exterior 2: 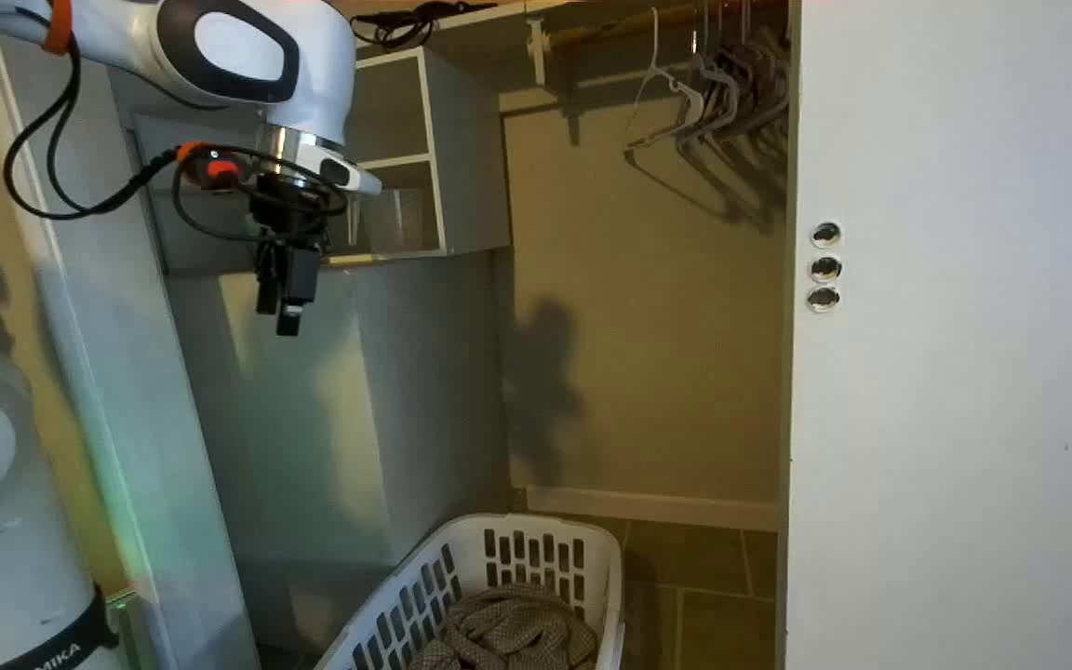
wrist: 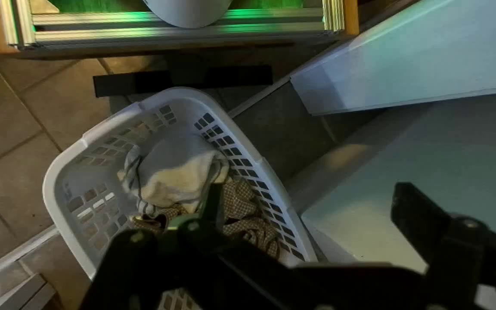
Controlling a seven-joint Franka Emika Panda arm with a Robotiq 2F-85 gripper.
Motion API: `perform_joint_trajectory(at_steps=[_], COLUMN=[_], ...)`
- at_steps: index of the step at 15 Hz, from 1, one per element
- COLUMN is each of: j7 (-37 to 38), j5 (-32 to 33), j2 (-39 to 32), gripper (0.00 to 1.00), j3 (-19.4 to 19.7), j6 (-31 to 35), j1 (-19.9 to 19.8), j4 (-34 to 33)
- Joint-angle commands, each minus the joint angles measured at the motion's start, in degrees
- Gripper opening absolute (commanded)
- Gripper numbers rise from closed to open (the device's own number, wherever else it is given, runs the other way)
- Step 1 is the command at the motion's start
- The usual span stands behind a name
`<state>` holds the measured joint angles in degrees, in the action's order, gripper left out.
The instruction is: Move the clear jar from the bottom shelf onto the top shelf
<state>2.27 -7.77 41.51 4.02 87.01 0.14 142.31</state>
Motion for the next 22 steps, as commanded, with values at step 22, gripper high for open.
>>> perform_joint_trajectory(at_steps=[22], j7=[-4.29], j5=[1.96], j2=[-14.23], gripper=[1.00], j3=[-11.15], j6=[-1.74], j1=[5.29], j4=[-35.73])
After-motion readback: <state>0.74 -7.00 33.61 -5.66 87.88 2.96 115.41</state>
